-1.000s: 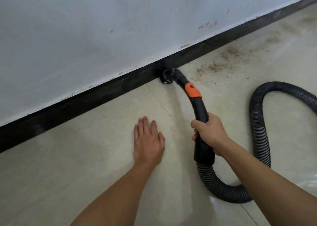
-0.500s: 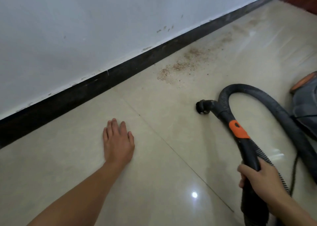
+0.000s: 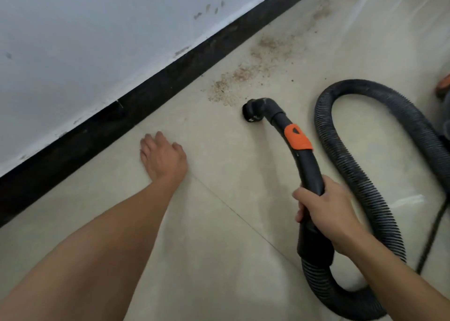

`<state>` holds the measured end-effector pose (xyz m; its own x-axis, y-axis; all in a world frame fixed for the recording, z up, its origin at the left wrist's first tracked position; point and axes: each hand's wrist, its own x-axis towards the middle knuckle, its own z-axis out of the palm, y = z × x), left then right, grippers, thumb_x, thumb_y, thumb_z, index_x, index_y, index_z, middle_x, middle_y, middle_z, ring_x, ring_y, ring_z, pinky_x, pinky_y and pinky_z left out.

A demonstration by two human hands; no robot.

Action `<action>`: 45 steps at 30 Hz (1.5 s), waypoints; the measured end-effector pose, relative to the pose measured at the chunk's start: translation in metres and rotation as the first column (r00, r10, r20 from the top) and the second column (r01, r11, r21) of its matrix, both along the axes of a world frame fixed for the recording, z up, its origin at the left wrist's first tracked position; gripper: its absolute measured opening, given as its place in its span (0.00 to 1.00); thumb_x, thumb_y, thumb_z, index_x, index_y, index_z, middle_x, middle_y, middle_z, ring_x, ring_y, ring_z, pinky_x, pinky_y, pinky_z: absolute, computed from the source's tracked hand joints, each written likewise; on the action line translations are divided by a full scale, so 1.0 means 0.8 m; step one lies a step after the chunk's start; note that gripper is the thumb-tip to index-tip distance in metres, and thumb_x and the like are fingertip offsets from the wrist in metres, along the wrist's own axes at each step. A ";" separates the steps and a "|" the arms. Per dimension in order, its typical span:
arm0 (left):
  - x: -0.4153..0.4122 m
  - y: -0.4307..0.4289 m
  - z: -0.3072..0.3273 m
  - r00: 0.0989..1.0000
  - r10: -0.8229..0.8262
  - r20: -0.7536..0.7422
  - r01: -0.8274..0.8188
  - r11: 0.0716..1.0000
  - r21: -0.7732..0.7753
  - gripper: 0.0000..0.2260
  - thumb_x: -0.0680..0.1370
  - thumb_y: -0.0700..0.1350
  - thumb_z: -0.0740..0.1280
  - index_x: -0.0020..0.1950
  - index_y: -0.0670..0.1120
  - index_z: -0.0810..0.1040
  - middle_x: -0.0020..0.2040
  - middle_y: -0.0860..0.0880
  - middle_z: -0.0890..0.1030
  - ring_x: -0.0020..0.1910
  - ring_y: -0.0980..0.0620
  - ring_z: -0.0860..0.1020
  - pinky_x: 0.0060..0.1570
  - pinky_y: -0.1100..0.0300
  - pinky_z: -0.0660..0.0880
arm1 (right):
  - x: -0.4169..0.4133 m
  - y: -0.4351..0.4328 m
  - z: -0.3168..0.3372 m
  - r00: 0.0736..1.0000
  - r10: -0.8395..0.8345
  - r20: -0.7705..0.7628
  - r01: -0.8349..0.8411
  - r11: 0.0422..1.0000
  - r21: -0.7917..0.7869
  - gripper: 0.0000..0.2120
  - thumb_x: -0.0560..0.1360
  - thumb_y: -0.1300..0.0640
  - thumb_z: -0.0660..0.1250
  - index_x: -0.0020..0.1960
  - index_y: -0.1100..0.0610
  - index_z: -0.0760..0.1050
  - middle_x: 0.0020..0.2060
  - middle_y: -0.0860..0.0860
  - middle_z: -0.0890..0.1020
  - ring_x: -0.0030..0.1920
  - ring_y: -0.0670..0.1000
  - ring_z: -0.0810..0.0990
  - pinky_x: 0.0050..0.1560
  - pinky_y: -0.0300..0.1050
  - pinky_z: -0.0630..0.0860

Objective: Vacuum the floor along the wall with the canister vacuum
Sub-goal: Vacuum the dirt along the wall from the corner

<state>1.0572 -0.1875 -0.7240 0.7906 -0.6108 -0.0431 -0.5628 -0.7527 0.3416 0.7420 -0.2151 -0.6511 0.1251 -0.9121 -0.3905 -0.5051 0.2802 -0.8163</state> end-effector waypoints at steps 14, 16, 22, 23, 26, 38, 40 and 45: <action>-0.003 -0.010 -0.021 0.998 0.026 0.060 -0.031 0.995 0.090 0.23 0.80 0.47 0.56 0.73 0.38 0.65 0.73 0.34 0.63 0.74 0.37 0.58 0.72 0.44 0.55 | 0.082 -0.025 0.009 0.987 -0.049 -0.155 0.048 0.999 -0.008 0.07 0.70 0.62 0.69 0.42 0.55 0.72 0.25 0.57 0.80 0.23 0.50 0.79 0.23 0.41 0.71; -0.002 -0.010 -0.023 0.998 0.033 0.046 -0.038 0.994 0.102 0.23 0.80 0.46 0.55 0.73 0.38 0.65 0.73 0.34 0.63 0.74 0.36 0.59 0.71 0.43 0.56 | 0.095 -0.027 0.013 0.990 0.008 -0.137 -0.002 0.999 0.042 0.07 0.69 0.63 0.69 0.42 0.56 0.71 0.25 0.57 0.80 0.22 0.50 0.78 0.22 0.39 0.71; -0.002 -0.013 -0.020 0.999 0.021 0.044 -0.025 0.996 0.090 0.24 0.78 0.47 0.53 0.72 0.37 0.66 0.73 0.32 0.63 0.73 0.36 0.59 0.71 0.41 0.57 | 0.122 -0.048 0.022 0.990 -0.039 -0.139 0.044 0.998 0.035 0.07 0.71 0.63 0.69 0.43 0.56 0.72 0.25 0.57 0.80 0.24 0.52 0.79 0.27 0.45 0.73; -0.001 -0.012 -0.019 0.999 0.018 0.042 -0.022 0.995 0.094 0.25 0.78 0.47 0.52 0.72 0.37 0.66 0.73 0.32 0.63 0.74 0.36 0.59 0.71 0.41 0.57 | 0.129 -0.048 0.024 0.992 -0.007 -0.126 0.015 0.998 0.062 0.07 0.71 0.64 0.69 0.43 0.57 0.72 0.25 0.58 0.79 0.24 0.52 0.80 0.26 0.45 0.73; 0.000 -0.010 -0.018 0.999 0.011 0.032 -0.014 0.994 0.105 0.25 0.78 0.47 0.52 0.73 0.38 0.66 0.73 0.33 0.63 0.74 0.36 0.58 0.72 0.41 0.57 | 0.138 -0.047 0.026 0.992 0.066 -0.104 -0.054 0.992 0.109 0.07 0.70 0.65 0.69 0.42 0.56 0.72 0.26 0.59 0.78 0.23 0.53 0.79 0.23 0.41 0.72; 0.001 -0.015 -0.021 0.999 0.015 0.052 -0.019 0.996 0.083 0.26 0.78 0.48 0.50 0.72 0.38 0.67 0.73 0.33 0.63 0.74 0.36 0.59 0.72 0.42 0.57 | 0.198 -0.101 0.000 0.997 -0.017 -0.073 0.016 1.000 -0.013 0.08 0.71 0.62 0.69 0.41 0.55 0.70 0.29 0.58 0.80 0.23 0.50 0.80 0.21 0.36 0.70; 0.002 -0.013 -0.023 0.998 0.014 0.057 -0.019 0.995 0.094 0.26 0.78 0.48 0.51 0.73 0.38 0.67 0.73 0.33 0.63 0.74 0.36 0.59 0.72 0.42 0.56 | 0.206 -0.101 -0.001 0.998 0.020 -0.057 -0.019 1.000 0.006 0.08 0.71 0.62 0.69 0.41 0.55 0.70 0.29 0.57 0.79 0.23 0.51 0.81 0.21 0.37 0.71; 0.002 -0.012 -0.023 0.997 0.015 0.072 -0.022 0.995 0.101 0.26 0.78 0.48 0.51 0.73 0.38 0.67 0.73 0.33 0.63 0.74 0.36 0.60 0.72 0.42 0.57 | 0.202 -0.099 0.012 0.997 0.072 -0.033 -0.070 0.996 0.053 0.08 0.70 0.64 0.69 0.42 0.56 0.71 0.28 0.56 0.78 0.23 0.52 0.80 0.22 0.40 0.72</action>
